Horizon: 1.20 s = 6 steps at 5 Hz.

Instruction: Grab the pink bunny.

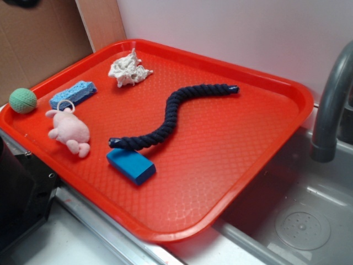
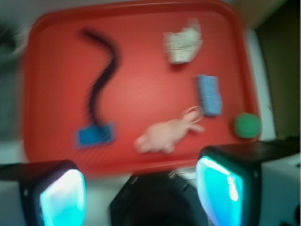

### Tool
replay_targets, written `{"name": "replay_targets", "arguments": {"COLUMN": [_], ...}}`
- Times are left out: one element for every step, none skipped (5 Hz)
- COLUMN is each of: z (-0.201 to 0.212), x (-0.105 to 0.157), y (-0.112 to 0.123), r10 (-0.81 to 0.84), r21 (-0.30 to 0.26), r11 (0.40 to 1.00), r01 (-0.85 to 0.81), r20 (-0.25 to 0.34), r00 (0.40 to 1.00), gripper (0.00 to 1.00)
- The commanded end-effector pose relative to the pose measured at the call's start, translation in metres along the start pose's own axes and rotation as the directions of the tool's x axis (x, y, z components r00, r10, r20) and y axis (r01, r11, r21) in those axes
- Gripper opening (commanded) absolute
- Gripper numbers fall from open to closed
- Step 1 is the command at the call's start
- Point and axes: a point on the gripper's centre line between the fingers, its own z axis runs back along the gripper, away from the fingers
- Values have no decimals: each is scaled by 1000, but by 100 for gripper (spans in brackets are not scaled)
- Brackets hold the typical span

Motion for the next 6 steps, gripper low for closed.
{"name": "replay_targets", "arguments": {"z": [-54,-97,-125,-147,-170,-173], "x": [-13,-27,-27,-16,-5,-13], "y": [29,24,11,5,-3,3], "r10": [458,670,825,783,732,752], "r21": [-15,38,142,182,187,210], "r11": [888,742,555,603,666,645], "r01": [-459,-670,-820,-776,-722,-735], "r20": [85,3,34,51,25,-3], "r00": [885,742,564,620,681,659], "gripper": [100,100,100,100,100,36]}}
